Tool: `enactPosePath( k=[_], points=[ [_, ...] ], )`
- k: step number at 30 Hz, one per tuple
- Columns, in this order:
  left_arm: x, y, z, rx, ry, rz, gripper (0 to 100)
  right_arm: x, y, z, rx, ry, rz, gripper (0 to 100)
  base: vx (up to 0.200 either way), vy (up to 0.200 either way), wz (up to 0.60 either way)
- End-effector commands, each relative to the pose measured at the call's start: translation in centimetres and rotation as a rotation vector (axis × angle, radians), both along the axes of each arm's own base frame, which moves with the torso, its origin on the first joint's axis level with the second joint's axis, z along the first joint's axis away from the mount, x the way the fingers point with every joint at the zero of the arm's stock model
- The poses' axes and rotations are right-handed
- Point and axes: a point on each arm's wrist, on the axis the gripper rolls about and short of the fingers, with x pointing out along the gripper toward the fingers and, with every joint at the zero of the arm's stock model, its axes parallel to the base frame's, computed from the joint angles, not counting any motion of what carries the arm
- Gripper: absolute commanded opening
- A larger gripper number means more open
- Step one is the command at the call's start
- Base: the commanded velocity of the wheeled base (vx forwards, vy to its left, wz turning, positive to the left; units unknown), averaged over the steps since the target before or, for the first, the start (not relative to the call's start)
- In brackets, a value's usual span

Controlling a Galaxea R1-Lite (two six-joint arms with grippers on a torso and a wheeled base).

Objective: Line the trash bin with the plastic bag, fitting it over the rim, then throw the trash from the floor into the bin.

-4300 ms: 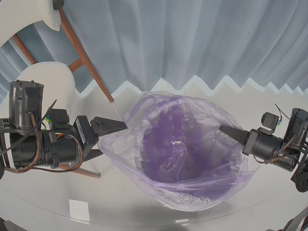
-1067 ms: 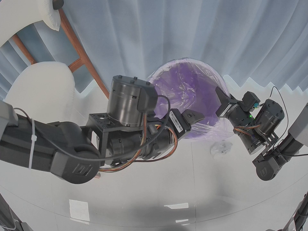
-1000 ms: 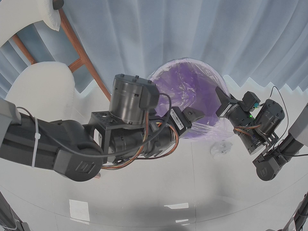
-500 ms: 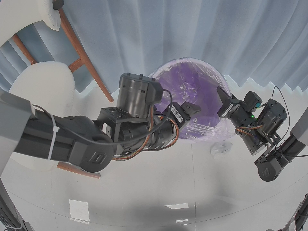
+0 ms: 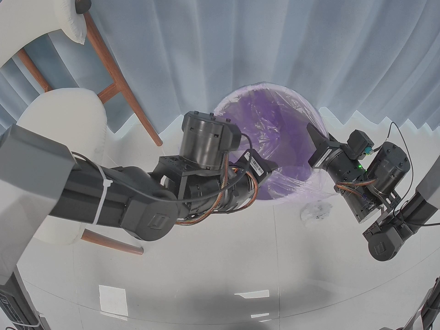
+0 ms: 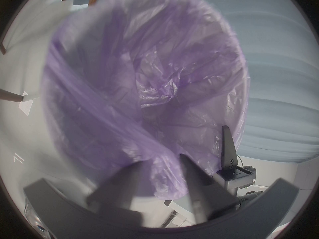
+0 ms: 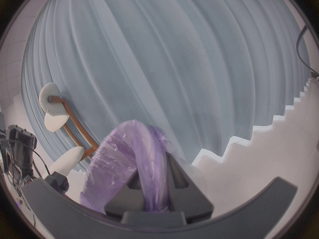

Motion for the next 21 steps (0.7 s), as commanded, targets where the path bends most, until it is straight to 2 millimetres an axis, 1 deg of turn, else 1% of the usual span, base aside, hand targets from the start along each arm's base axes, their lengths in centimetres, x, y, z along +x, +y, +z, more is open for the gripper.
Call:
enactPosePath(
  k=[1,4,7,12,14,18,19,20,21],
  points=[
    [0.1,-0.1,-0.2,0.002,0.0,0.003,0,-0.1,0.0,0.3,0.008,-0.017,0.001,0,0.0,0.0,0.0],
    [0.1,0.0,0.0,0.0,-0.003,0.006,0,-0.2,-0.1,0.4,0.012,-0.019,0.0,0,0.0,0.0,0.0],
    [-0.1,0.6,1.1,-0.012,-0.019,0.015,0,0.0,-0.3,0.3,0.01,-0.016,-0.008,0,0.0,0.0,0.0],
    [-1.6,2.0,3.6,-0.004,-0.03,0.019,0,0.6,-1.1,0.3,0.014,-0.015,-0.037,0,0.0,0.0,0.0],
    [-2.3,2.4,4.1,0.014,-0.018,0.022,0,1.0,-1.6,0.2,0.017,-0.016,-0.056,0,0.0,0.0,0.0],
    [-3.5,3.1,3.7,0.075,0.019,0.022,0,1.9,-2.3,0.4,0.027,-0.027,-0.086,0,0.0,0.0,0.0],
    [-3.5,3.1,3.7,0.075,0.019,0.022,0,1.9,-2.3,0.4,0.027,-0.027,-0.086,0,0.0,0.0,0.0],
    [-3.8,3.2,2.7,0.122,0.023,0.009,0,2.2,-2.5,0.6,0.04,-0.035,-0.091,0,0.0,0.0,0.0],
    [-4.0,3.2,2.1,0.146,0.022,-0.003,0,2.4,-2.4,0.6,0.054,-0.035,-0.088,0,0.0,0.0,0.0]
  ],
)
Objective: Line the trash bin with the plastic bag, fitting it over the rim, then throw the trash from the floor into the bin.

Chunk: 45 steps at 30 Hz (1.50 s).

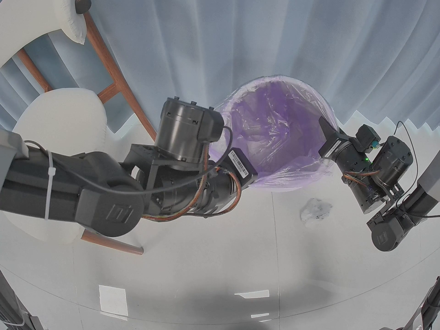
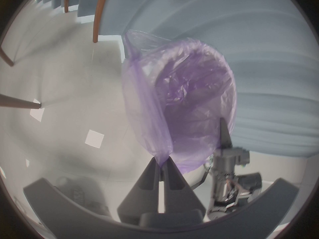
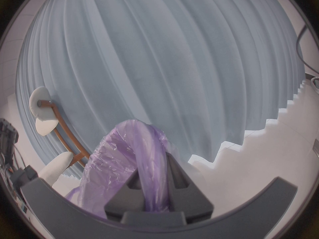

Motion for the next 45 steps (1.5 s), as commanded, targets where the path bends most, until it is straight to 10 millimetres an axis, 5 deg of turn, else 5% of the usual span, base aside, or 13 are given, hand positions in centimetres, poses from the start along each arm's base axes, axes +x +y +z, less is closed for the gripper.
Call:
enactPosePath(
  k=[1,16,30,31,38,44,45],
  points=[
    [-1.4,0.5,-0.7,0.065,-0.009,-0.036,0,0.9,-0.4,0.4,0.041,-0.024,-0.014,0,0.0,0.0,0.0],
    [-0.6,-2.7,-5.8,0.162,0.0,-0.112,0,0.1,-0.5,0.9,0.174,0.049,0.035,0,0.0,0.0,0.0],
    [1.3,-1.6,-5.7,0.168,-0.02,-0.07,0,-1.0,-0.8,1.5,0.237,0.144,0.057,0,0.0,0.0,0.0],
    [1.2,-1.7,-5.7,0.166,-0.021,-0.07,100,-1.0,-0.8,1.5,0.237,0.144,0.057,0,0.0,0.0,0.0],
    [-1.5,-1.3,-4.7,0.171,-0.028,-0.079,100,-0.9,-1.1,1.4,0.236,0.151,0.046,0,0.0,0.0,0.0],
    [-4.1,1.0,-4.0,0.174,-0.017,-0.098,100,-1.0,-1.3,0.5,0.247,0.192,0.043,0,0.0,0.0,0.0],
    [-5.3,3.0,-3.7,0.176,-0.007,-0.088,100,-0.9,-1.2,0.1,0.268,0.211,0.049,0,0.0,0.0,0.0]
  ],
)
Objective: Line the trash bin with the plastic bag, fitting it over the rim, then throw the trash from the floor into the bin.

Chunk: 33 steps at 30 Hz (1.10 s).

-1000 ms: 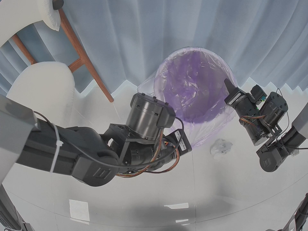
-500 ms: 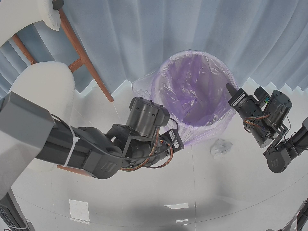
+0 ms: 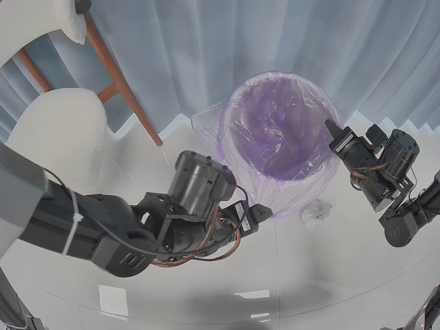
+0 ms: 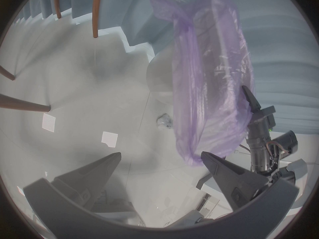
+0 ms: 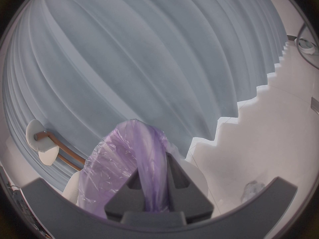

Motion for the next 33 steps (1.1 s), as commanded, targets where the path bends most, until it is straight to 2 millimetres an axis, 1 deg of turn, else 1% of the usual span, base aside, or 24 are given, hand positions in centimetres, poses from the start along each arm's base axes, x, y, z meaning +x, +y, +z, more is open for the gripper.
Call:
enactPosePath(
  k=[1,2,3,4,5,6,7,9,10,11,12,14,15,16,18,22,23,25,26,27,29,30,31,33],
  points=[
    [-3.0,3.4,1.8,-0.022,-0.01,-0.001,100,0.0,-0.1,-0.9,0.022,0.04,0.005,0,0.0,0.0,0.0],
    [-3.0,3.4,1.8,-0.022,-0.01,-0.001,100,0.0,-0.1,-0.9,0.022,0.04,0.005,0,0.0,0.0,0.0],
    [-4.2,6.5,2.4,-0.027,-0.016,0.04,100,0.3,0.0,-1.4,0.041,0.078,0.011,0,0.0,0.0,0.0],
    [-4.3,6.9,2.5,-0.029,-0.018,0.046,100,0.3,0.0,-1.4,0.044,0.086,0.012,0,0.0,0.0,0.0],
    [-4.6,8.0,2.9,-0.039,-0.029,0.07,100,0.2,0.0,-1.7,0.056,0.112,0.018,0,0.0,0.0,0.0],
    [-4.6,8.0,2.9,-0.039,-0.029,0.07,100,0.2,0.0,-1.7,0.056,0.112,0.018,0,0.0,0.0,0.0],
    [-4.7,9.9,3.8,-0.065,-0.059,0.122,100,0.2,0.0,-2.1,0.087,0.161,0.048,0,0.0,0.0,0.0],
    [-4.8,10.8,4.6,-0.092,-0.088,0.145,100,0.1,0.1,-2.2,0.095,0.188,0.069,0,0.0,0.0,0.0],
    [-4.9,11.7,5.2,-0.119,-0.122,0.174,100,0.2,0.1,-2.6,0.092,0.218,0.082,0,0.0,0.0,0.0],
    [-4.9,11.7,5.2,-0.119,-0.122,0.174,100,0.2,0.1,-2.6,0.092,0.218,0.082,0,0.0,0.0,0.0],
    [-4.4,13.1,5.9,-0.139,-0.18,0.228,100,0.3,0.2,-2.9,0.081,0.25,0.094,0,0.0,0.0,0.0],
    [-3.4,14.9,6.9,-0.174,-0.259,0.306,100,0.3,0.3,-3.3,0.069,0.275,0.114,0,0.0,0.0,0.0],
    [-3.4,15.0,7.0,-0.178,-0.266,0.31,100,0.3,0.3,-3.3,0.07,0.276,0.117,0,0.0,0.0,0.0],
    [-2.9,16.7,8.2,-0.226,-0.349,0.382,100,0.3,0.5,-3.8,0.059,0.297,0.148,0,0.0,0.0,0.0],
    [-2.6,18.3,9.3,-0.271,-0.434,0.45,100,0.6,0.8,-4.4,0.044,0.309,0.169,0,0.0,0.0,0.0],
    [-3.2,20.0,9.9,-0.315,-0.518,0.516,100,1.6,1.4,-6.1,-0.033,0.321,0.173,0,0.0,0.0,0.0],
    [-3.7,20.5,10.1,-0.342,-0.536,0.529,100,2.0,1.6,-7.0,-0.065,0.329,0.173,0,0.0,0.0,0.0],
    [-4.2,20.9,10.5,-0.393,-0.565,0.551,100,2.5,2.0,-8.2,-0.087,0.314,0.18,0,0.0,0.0,0.0],
    [-4.2,20.9,10.5,-0.393,-0.565,0.551,100,2.5,2.0,-8.2,-0.087,0.314,0.18,0,0.0,0.0,0.0],
    [-4.4,21.7,10.7,-0.444,-0.576,0.588,100,2.8,2.5,-9.0,-0.094,0.286,0.189,0,0.0,0.0,0.0],
    [-5.1,22.2,10.9,-0.479,-0.579,0.613,100,3.1,2.8,-10.0,-0.113,0.273,0.193,0,0.0,0.0,0.0],
    [-5.1,22.2,10.9,-0.479,-0.579,0.613,100,3.1,2.8,-10.0,-0.113,0.273,0.193,0,0.0,0.0,0.0],
    [-6.1,22.6,11.0,-0.486,-0.591,0.619,100,3.4,3.0,-10.7,-0.128,0.269,0.194,0,0.0,0.0,0.0],
    [-6.6,22.8,10.8,-0.485,-0.594,0.624,100,3.6,3.1,-11.2,-0.133,0.272,0.196,0,0.0,0.0,0.0]
  ],
)
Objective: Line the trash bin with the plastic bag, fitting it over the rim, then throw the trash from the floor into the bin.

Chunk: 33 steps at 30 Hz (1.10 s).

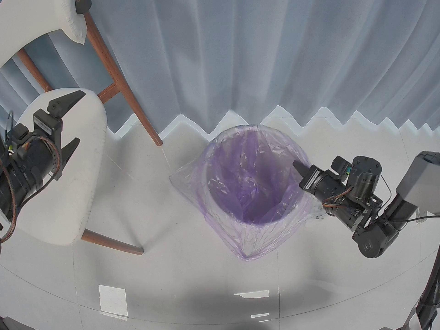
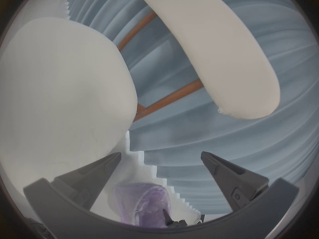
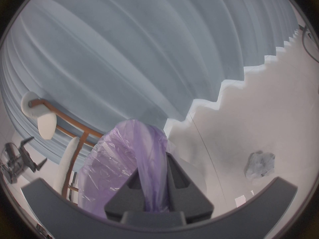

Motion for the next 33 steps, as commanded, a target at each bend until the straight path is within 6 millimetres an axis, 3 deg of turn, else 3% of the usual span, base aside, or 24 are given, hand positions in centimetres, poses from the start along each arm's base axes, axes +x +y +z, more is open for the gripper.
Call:
enactPosePath(
  k=[1,9,23,33],
  points=[
    [-3.2,1.8,0.1,-0.023,-0.053,0.054,100,1.4,1.2,-4.3,-0.052,0.056,0.016,0,0.0,0.0,0.0],
    [-5.5,2.8,-1.3,-0.013,-0.056,0.098,100,4.3,2.5,-5.8,-0.051,-0.009,0.007,0,0.0,0.0,0.0],
    [-6.4,2.9,-2.3,-0.009,-0.042,0.1,100,4.5,2.9,-9.1,-0.117,-0.046,0.019,0,0.0,0.0,0.0],
    [-6.9,3.0,-2.9,-0.005,-0.03,0.102,100,5.3,3.3,-9.3,-0.118,-0.092,0.016,0,0.0,0.0,0.0]
  ],
)
